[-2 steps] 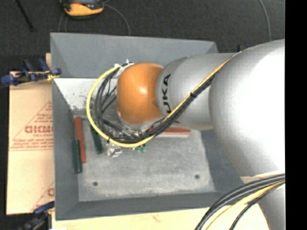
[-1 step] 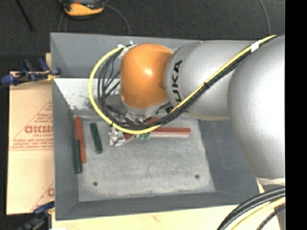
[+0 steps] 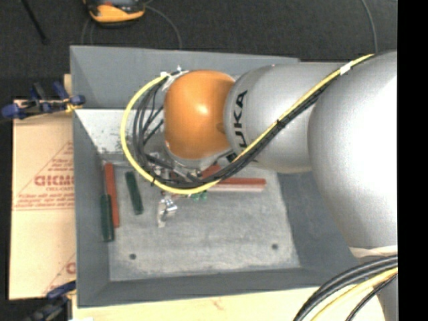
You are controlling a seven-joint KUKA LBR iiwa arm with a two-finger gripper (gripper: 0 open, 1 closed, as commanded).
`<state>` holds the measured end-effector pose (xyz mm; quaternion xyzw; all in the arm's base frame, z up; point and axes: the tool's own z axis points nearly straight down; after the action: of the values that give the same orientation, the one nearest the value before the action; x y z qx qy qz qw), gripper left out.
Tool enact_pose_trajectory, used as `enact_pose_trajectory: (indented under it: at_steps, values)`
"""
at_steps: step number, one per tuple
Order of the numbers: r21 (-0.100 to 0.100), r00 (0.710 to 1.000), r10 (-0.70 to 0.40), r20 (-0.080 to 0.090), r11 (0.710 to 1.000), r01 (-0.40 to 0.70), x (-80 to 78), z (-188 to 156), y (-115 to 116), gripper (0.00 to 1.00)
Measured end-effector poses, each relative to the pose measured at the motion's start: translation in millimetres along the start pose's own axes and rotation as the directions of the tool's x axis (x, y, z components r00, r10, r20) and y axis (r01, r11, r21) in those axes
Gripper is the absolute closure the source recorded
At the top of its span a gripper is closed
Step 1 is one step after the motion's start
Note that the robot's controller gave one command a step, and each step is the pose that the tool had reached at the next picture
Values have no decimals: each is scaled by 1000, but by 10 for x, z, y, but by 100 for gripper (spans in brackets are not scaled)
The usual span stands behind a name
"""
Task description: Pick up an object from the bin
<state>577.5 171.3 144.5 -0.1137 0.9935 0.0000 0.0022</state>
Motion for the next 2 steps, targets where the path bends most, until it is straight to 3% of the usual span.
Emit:
enact_pose_trajectory:
  at_steps: [1, 2]
  values:
    - [0, 1000, -13, -4, 1000, 13, 26, 165, 12, 0]
    - [1, 983, -182, 5, 983, 182, -92, 356, 62, 0]
